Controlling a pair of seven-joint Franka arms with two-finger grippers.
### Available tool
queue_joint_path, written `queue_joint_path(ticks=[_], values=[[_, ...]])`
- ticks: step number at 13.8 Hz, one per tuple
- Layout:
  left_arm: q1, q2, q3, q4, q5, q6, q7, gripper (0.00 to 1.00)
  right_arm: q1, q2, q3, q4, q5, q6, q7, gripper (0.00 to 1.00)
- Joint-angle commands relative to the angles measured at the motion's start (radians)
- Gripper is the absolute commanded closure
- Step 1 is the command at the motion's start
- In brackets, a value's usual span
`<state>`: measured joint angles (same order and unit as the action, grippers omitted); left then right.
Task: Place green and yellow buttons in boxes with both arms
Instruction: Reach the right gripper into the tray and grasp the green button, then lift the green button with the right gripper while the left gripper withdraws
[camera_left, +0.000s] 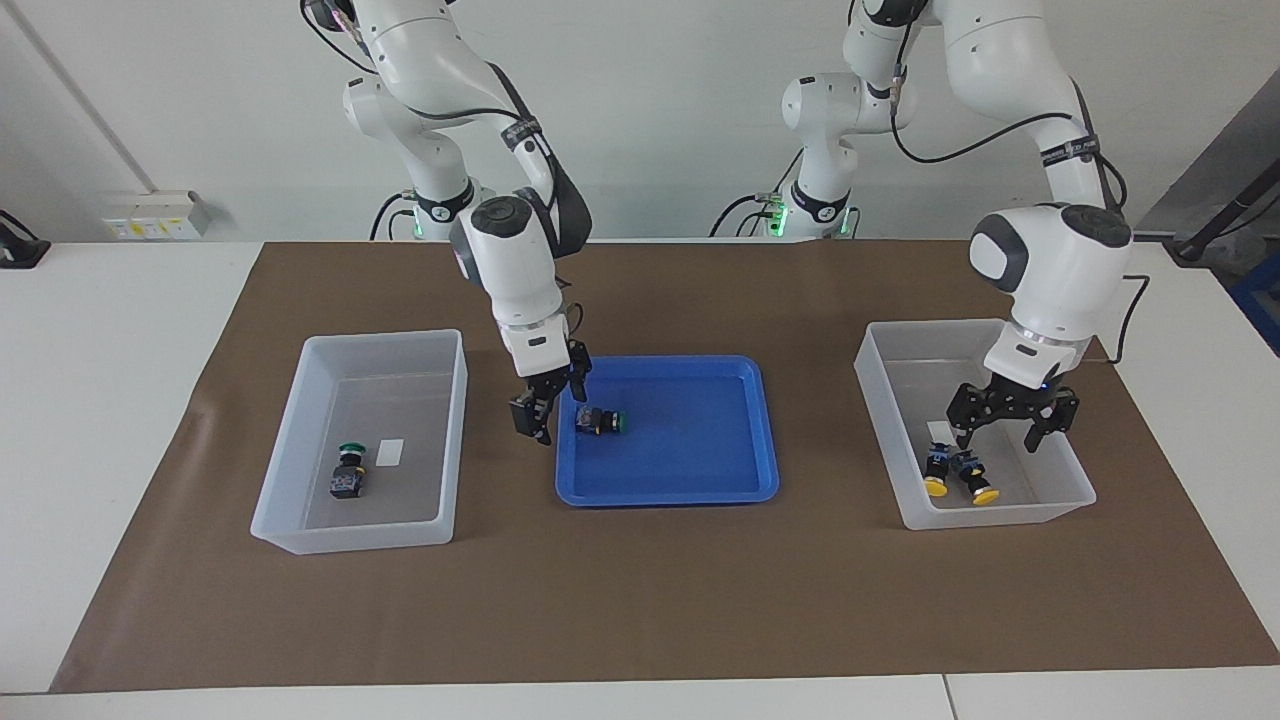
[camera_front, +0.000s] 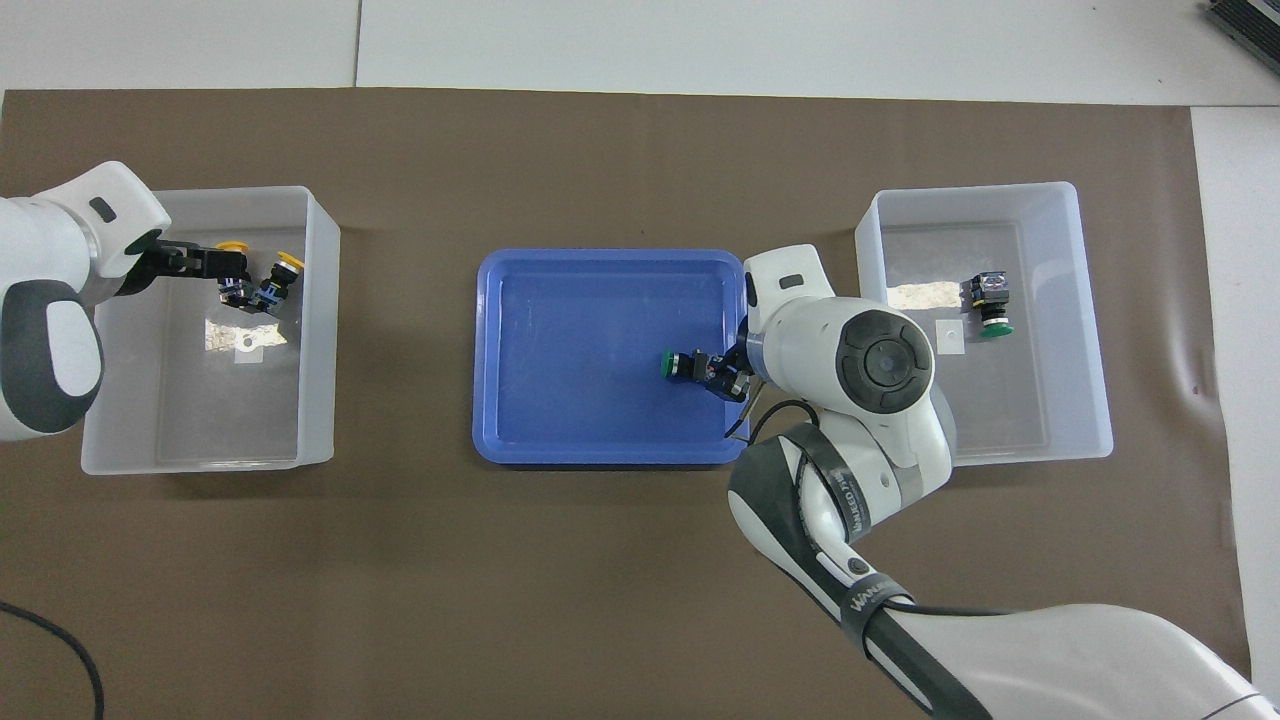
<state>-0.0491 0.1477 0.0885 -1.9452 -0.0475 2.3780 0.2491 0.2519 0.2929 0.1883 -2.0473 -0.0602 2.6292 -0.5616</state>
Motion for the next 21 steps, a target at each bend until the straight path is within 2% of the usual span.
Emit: queue_joint_path(ticks=[1, 4, 8, 10, 12, 16, 17, 18, 19, 21], values=[[-0.032, -0.130, 0.002, -0.026, -0.011, -0.165, -0.088, 0.00, 0.024, -0.006, 0.000, -0.034, 0.011, 0.031, -0.018, 0.00], [-0.044, -0.209, -0.001, -0.014, -0.008, -0.269, -0.159, 0.00, 0.045, -0.003, 0.000, -0.051, 0.005, 0.034, -0.017, 0.00], [-0.026, -0.139, 0.000, 0.243, 0.005, -0.466, -0.160, 0.00, 0.064, 0.002, -0.001, -0.063, 0.002, 0.038, 0.006, 0.00], [-0.026, -0.108, 0.002, 0.340, 0.018, -0.546, -0.159, 0.00, 0.053, 0.003, -0.001, -0.063, 0.002, 0.034, 0.005, 0.28], [-0.028, -0.124, 0.002, 0.335, 0.018, -0.571, -0.159, 0.00, 0.050, 0.017, -0.001, -0.065, 0.002, 0.038, 0.008, 0.28], [-0.014, -0.178, 0.005, 0.256, 0.018, -0.608, -0.160, 0.00, 0.056, 0.049, -0.001, -0.062, 0.002, 0.086, 0.017, 0.28], [-0.012, -0.187, 0.005, 0.249, 0.018, -0.612, -0.159, 0.00, 0.056, 0.058, -0.001, -0.062, 0.002, 0.092, 0.026, 0.40], [-0.011, -0.191, 0.005, 0.246, 0.018, -0.617, -0.157, 0.00, 0.065, 0.058, -0.001, -0.054, 0.002, 0.088, 0.028, 0.81], [-0.008, -0.192, 0.005, 0.244, 0.018, -0.619, -0.157, 0.00, 0.073, 0.057, -0.003, -0.044, 0.002, 0.081, 0.035, 1.00], [-0.006, -0.194, 0.005, 0.238, 0.018, -0.617, -0.154, 0.00, 0.067, 0.048, -0.003, -0.011, 0.002, 0.037, 0.054, 1.00]])
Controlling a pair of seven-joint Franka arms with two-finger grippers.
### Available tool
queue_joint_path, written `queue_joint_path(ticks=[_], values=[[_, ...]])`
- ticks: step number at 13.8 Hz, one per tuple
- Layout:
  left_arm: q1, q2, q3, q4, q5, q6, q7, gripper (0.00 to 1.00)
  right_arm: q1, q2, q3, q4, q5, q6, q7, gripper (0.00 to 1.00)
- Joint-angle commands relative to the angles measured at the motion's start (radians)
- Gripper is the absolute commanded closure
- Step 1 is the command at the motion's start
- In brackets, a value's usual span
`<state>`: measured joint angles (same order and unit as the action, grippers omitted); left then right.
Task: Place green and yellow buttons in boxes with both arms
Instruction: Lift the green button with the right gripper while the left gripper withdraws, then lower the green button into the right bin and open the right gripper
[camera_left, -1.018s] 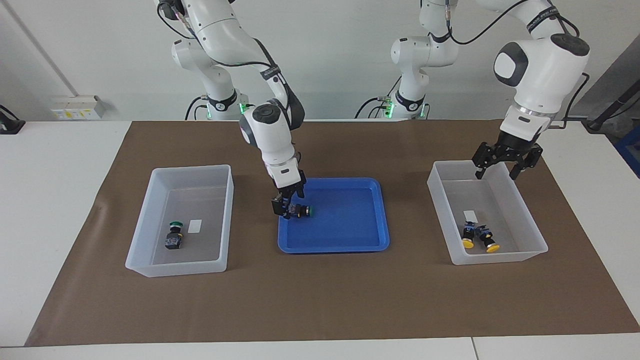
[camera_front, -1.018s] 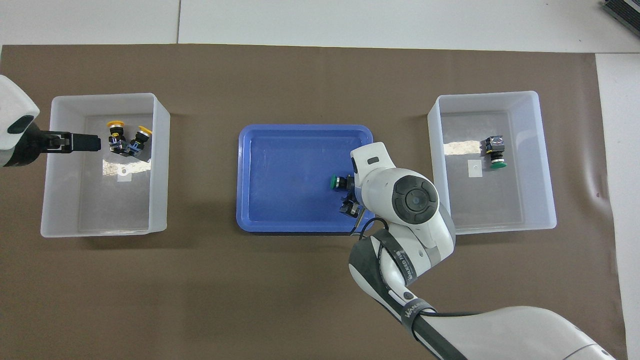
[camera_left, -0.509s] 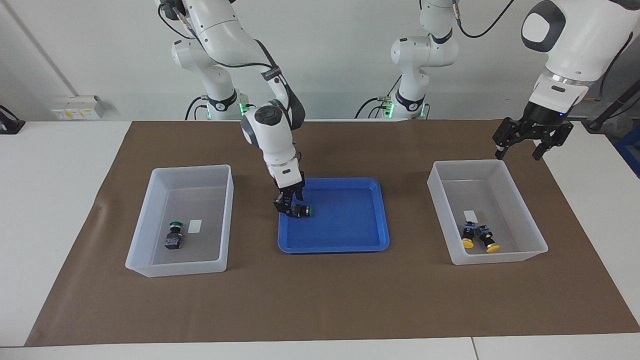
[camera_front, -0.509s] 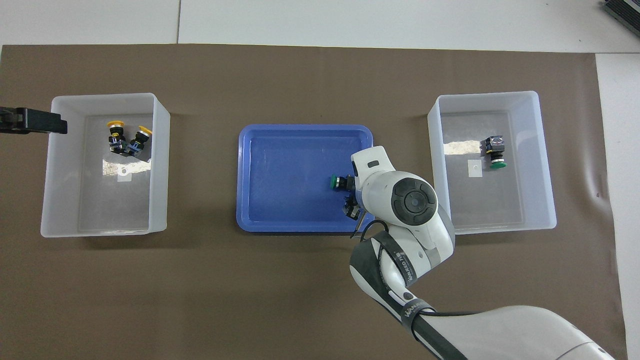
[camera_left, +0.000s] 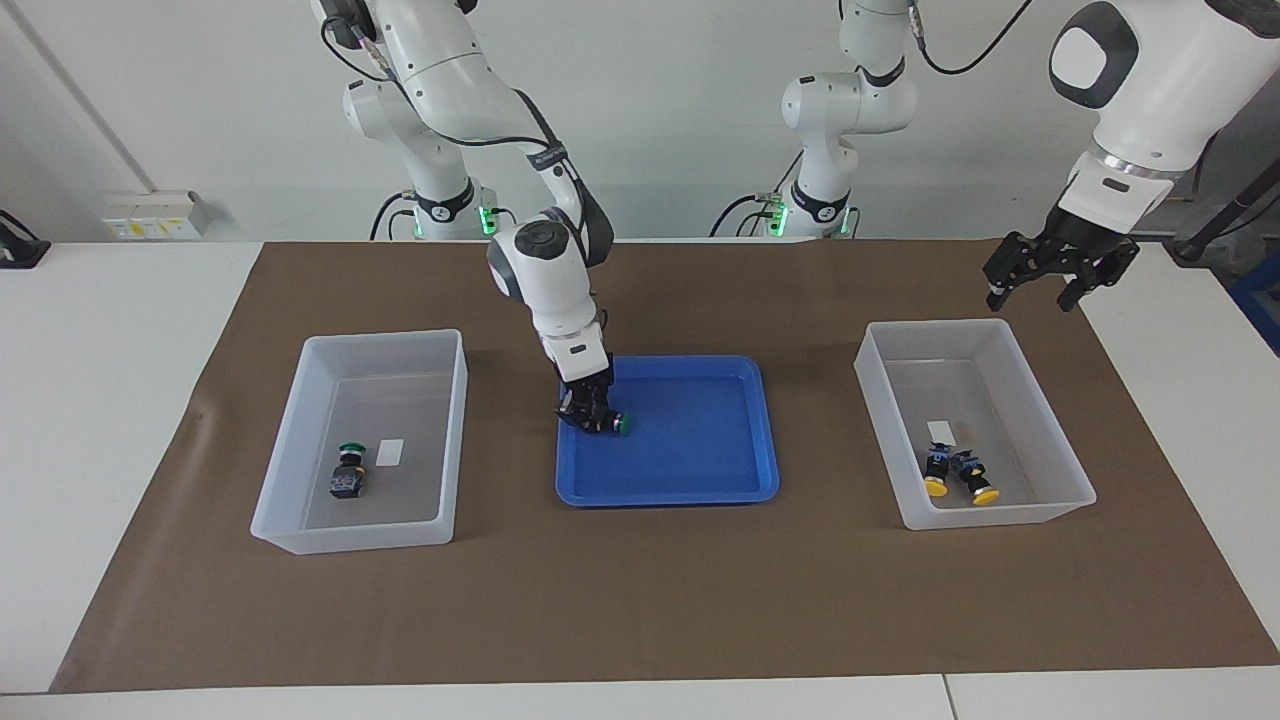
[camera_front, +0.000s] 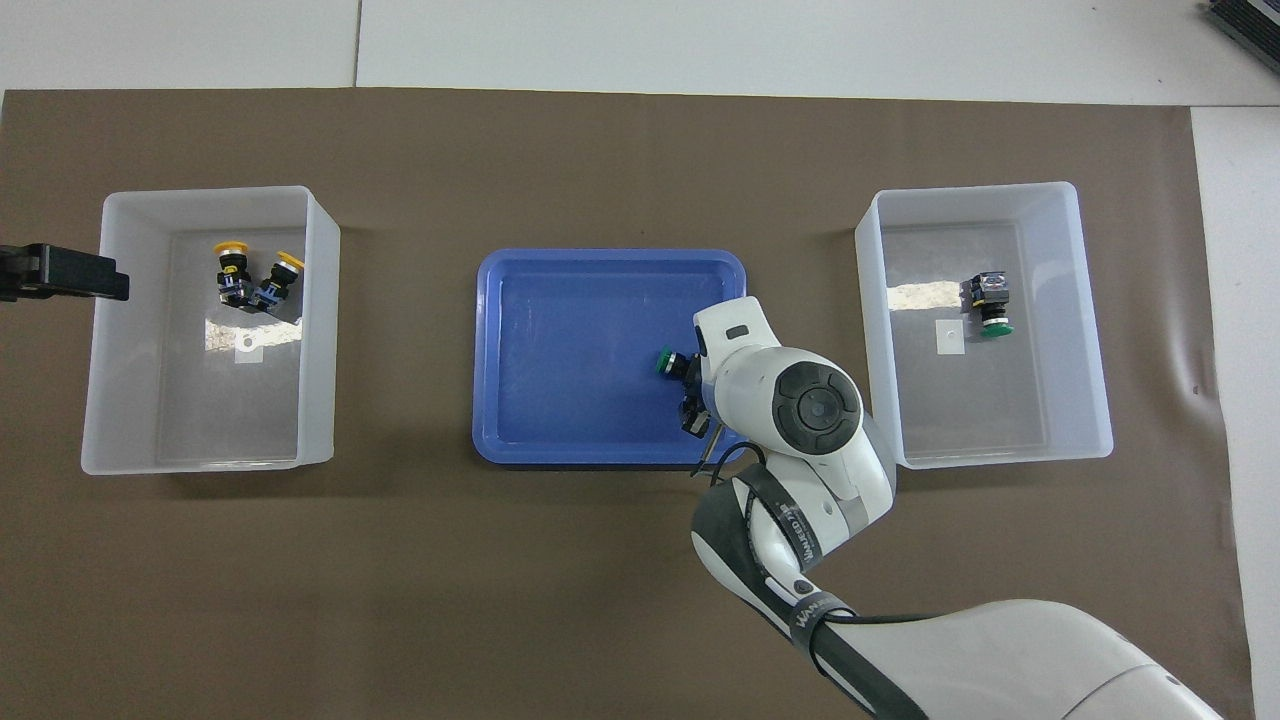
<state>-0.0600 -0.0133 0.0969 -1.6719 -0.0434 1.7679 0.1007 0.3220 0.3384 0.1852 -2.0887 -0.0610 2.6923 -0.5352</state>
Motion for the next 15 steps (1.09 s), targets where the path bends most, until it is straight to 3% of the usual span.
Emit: queue_joint_path(ticks=[1, 5, 8, 12, 15], values=[[0.005, -0.033, -0.003, -0.037, 0.014, -0.007, -0.010, 0.00, -0.012, -0.010, 0.000, 0.045, 0.003, -0.061, 0.027, 1.00], [0.002, -0.033, -0.005, -0.035, 0.014, -0.005, -0.010, 0.00, -0.108, -0.158, 0.002, 0.065, 0.016, -0.222, 0.124, 1.00], [-0.009, -0.034, -0.006, -0.035, 0.014, -0.005, -0.010, 0.00, -0.265, -0.248, 0.000, 0.065, 0.020, -0.340, 0.121, 1.00], [0.003, -0.053, -0.003, -0.048, 0.014, -0.129, -0.012, 0.00, -0.458, -0.260, 0.000, 0.015, 0.021, -0.403, 0.098, 1.00], [-0.007, -0.051, -0.006, -0.045, 0.014, -0.123, -0.012, 0.00, -0.503, -0.248, 0.000, -0.039, 0.021, -0.397, 0.098, 1.00]])
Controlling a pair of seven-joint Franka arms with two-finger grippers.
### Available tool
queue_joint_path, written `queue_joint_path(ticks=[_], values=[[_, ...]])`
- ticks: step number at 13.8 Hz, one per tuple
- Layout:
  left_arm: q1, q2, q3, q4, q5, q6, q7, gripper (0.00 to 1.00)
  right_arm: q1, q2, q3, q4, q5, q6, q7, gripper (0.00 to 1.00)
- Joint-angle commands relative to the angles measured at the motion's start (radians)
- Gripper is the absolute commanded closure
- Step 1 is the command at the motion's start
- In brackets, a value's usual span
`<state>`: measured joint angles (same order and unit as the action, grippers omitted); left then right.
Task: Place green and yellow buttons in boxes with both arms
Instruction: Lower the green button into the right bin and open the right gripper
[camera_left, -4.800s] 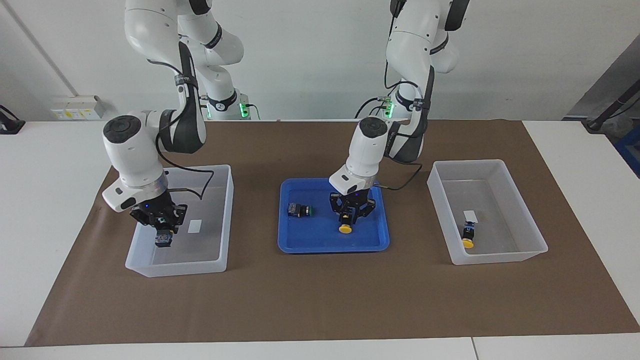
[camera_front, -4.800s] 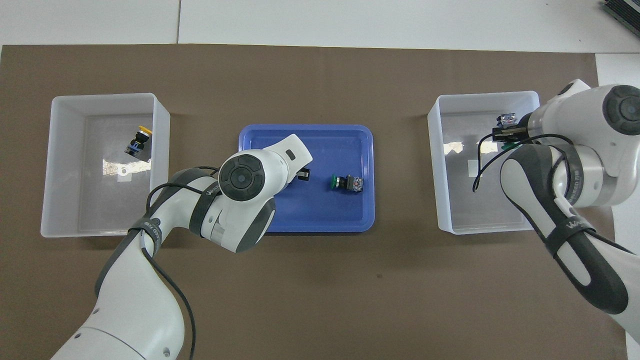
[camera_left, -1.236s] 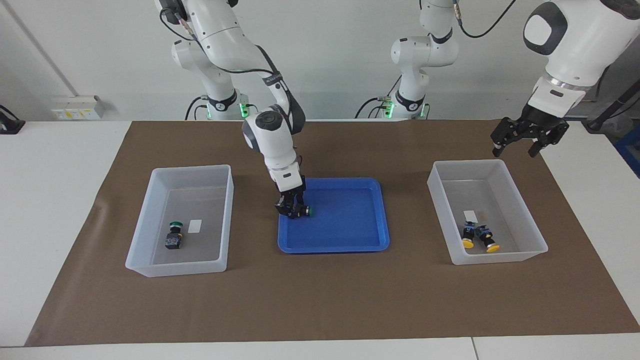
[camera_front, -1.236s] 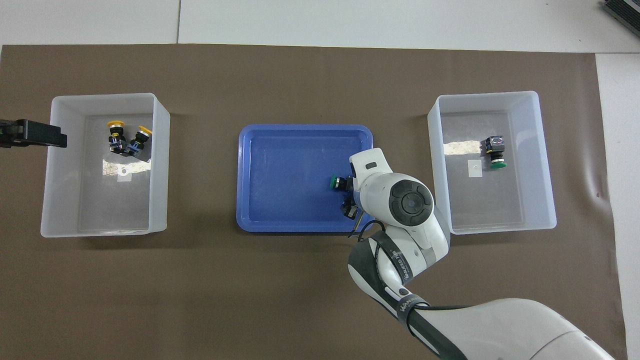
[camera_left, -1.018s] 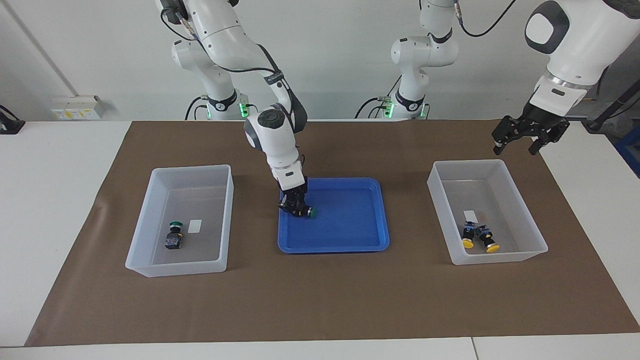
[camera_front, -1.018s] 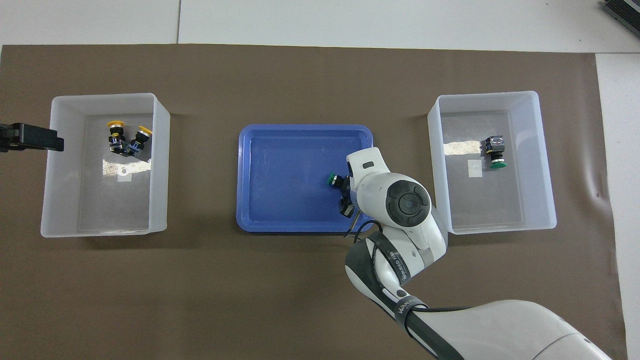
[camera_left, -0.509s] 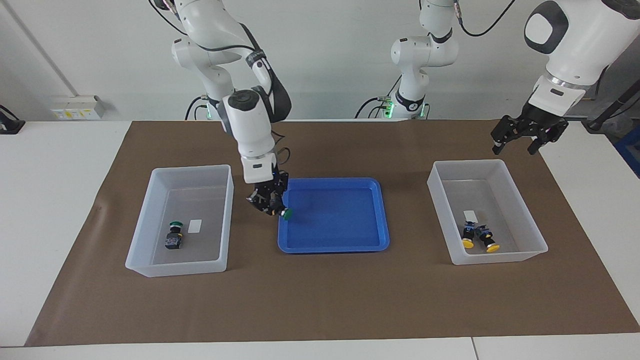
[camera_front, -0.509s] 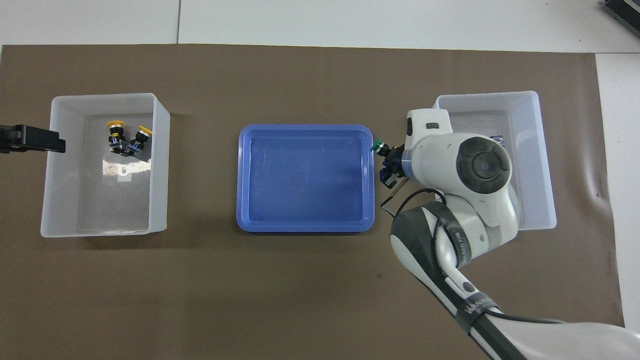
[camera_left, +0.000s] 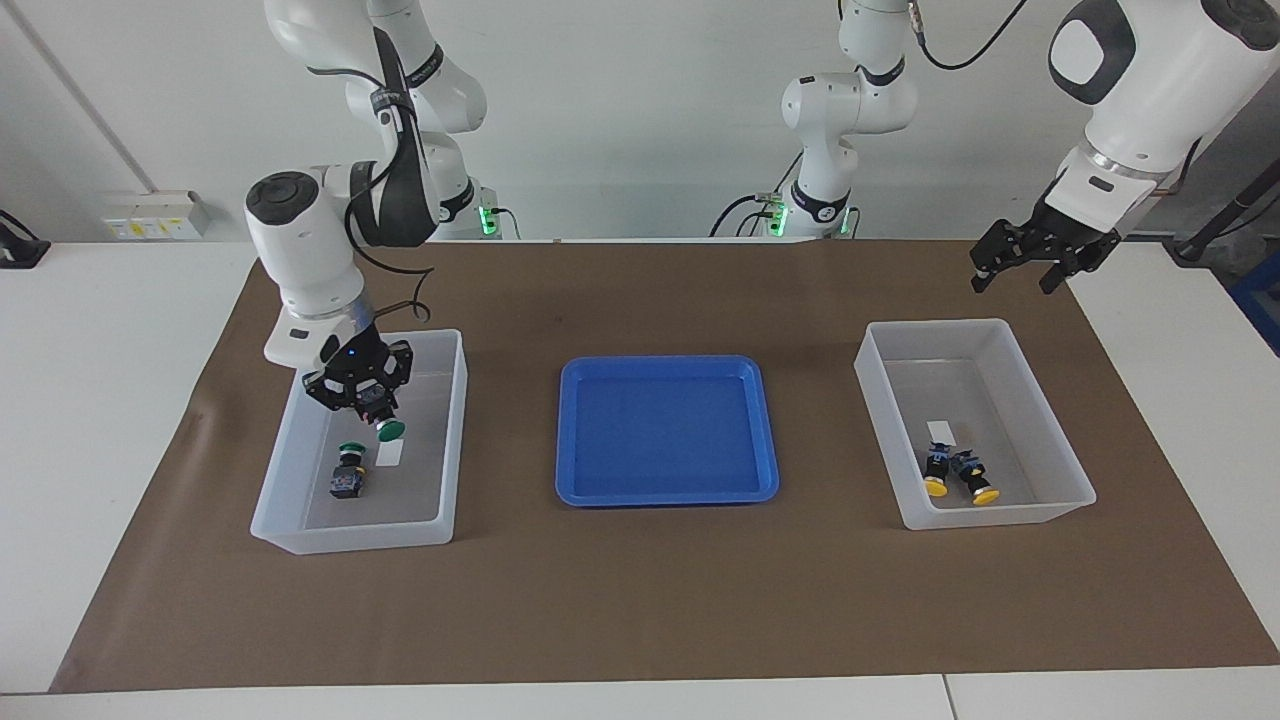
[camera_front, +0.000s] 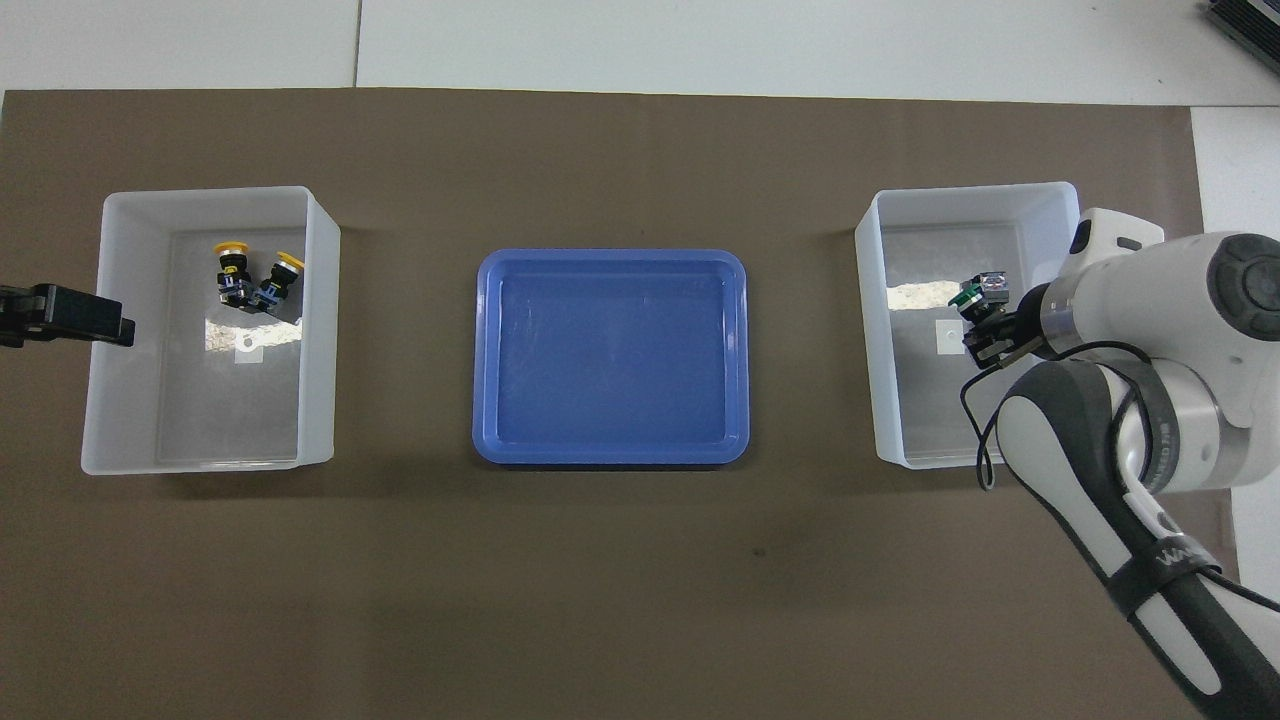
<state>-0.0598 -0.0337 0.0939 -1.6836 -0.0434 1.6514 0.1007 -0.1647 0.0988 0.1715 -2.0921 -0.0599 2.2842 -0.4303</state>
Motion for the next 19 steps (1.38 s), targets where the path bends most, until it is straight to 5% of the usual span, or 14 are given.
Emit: queue_joint_path(ticks=[1, 5, 9, 10, 11, 16, 19], values=[[-0.011, -0.031, -0.003, -0.033, 0.014, -0.007, -0.012, 0.00, -0.022, -0.007, 0.014, -0.051, 0.023, 0.012, 0.001, 1.00], [-0.006, -0.031, -0.002, -0.033, 0.014, -0.007, -0.013, 0.00, -0.013, 0.028, 0.016, -0.065, 0.045, 0.024, 0.165, 0.99], [-0.006, -0.031, -0.003, -0.033, 0.014, -0.007, -0.012, 0.00, -0.013, 0.058, 0.016, -0.063, 0.046, 0.063, 0.217, 0.46], [-0.008, -0.031, -0.002, -0.033, 0.014, -0.007, -0.012, 0.00, -0.010, 0.058, 0.016, -0.063, 0.045, 0.063, 0.232, 0.15], [-0.006, -0.031, -0.002, -0.033, 0.014, -0.007, -0.012, 0.00, -0.010, 0.056, 0.016, -0.062, 0.045, 0.060, 0.234, 0.00], [-0.006, -0.031, -0.003, -0.033, 0.014, -0.007, -0.012, 0.00, -0.007, 0.039, 0.014, 0.015, 0.042, 0.050, 0.275, 0.00], [-0.006, -0.031, -0.002, -0.033, 0.014, -0.007, -0.012, 0.00, 0.008, 0.010, 0.016, 0.055, 0.026, 0.025, 0.454, 0.00]])
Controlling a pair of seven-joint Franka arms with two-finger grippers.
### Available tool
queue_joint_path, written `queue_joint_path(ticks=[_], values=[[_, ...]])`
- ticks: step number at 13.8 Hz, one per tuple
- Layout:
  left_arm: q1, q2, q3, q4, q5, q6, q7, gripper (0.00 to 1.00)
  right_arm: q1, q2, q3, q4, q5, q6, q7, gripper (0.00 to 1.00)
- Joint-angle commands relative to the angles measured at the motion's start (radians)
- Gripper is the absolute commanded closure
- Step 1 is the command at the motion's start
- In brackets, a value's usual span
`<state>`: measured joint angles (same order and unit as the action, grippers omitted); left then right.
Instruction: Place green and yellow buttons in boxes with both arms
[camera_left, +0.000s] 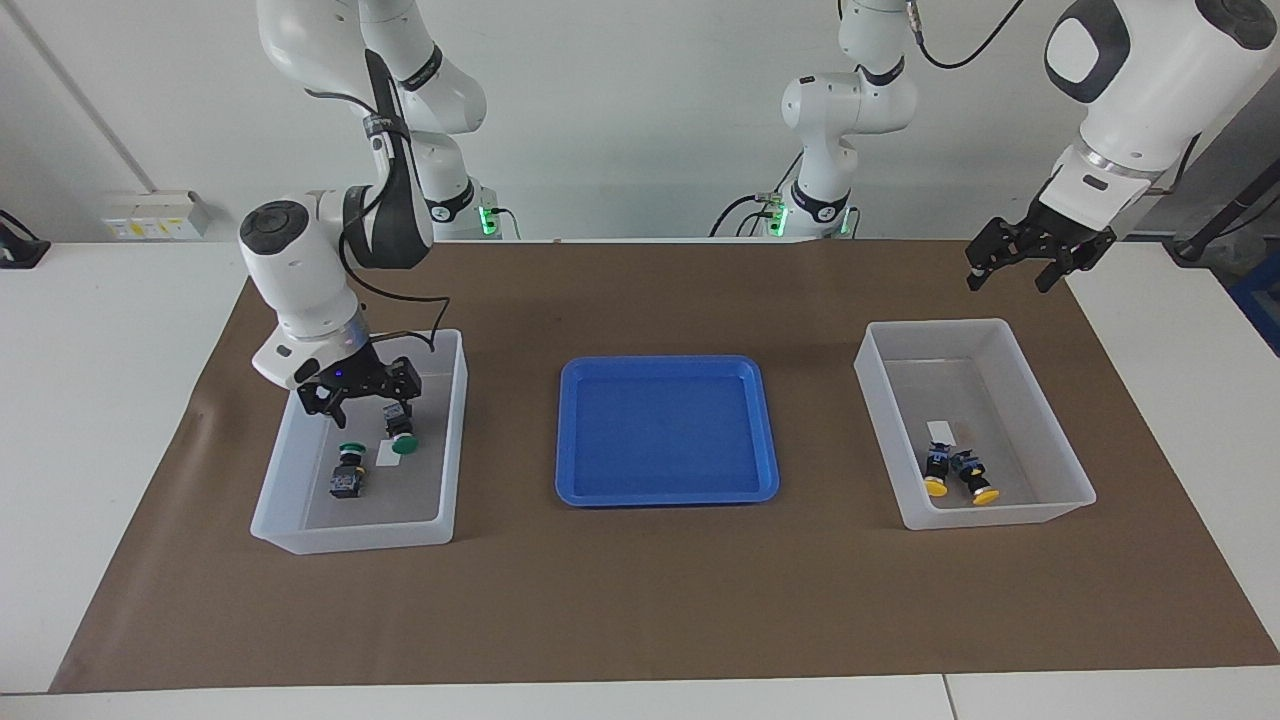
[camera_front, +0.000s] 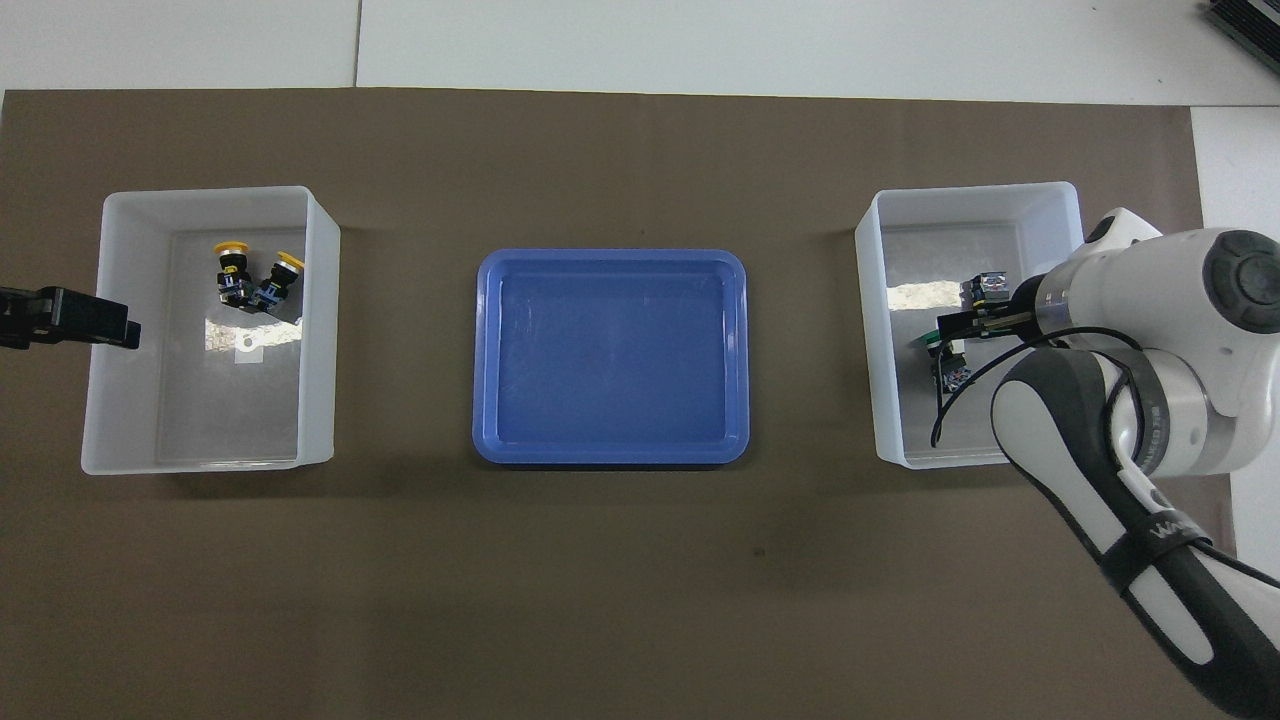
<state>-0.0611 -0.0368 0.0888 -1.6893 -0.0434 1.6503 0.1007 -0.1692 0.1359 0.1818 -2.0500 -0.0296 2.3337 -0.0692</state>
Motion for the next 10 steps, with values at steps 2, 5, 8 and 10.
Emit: queue_joint_path(ticks=[2, 5, 8, 10], values=[[-0.005, -0.028, 0.003, -0.027, 0.014, -0.006, -0.012, 0.00, 0.057, -0.056, 0.004, 0.016, -0.009, -0.063, 0.193, 0.00], [-0.005, -0.028, 0.003, -0.027, 0.014, -0.006, -0.012, 0.00, 0.083, -0.084, 0.005, 0.083, -0.016, -0.170, 0.270, 0.00], [-0.005, -0.028, 0.003, -0.027, 0.014, -0.006, -0.012, 0.00, 0.070, -0.088, 0.005, 0.290, -0.009, -0.445, 0.276, 0.00], [-0.005, -0.028, 0.002, -0.027, 0.014, -0.006, -0.012, 0.00, 0.063, -0.107, -0.001, 0.375, 0.002, -0.569, 0.301, 0.00]])
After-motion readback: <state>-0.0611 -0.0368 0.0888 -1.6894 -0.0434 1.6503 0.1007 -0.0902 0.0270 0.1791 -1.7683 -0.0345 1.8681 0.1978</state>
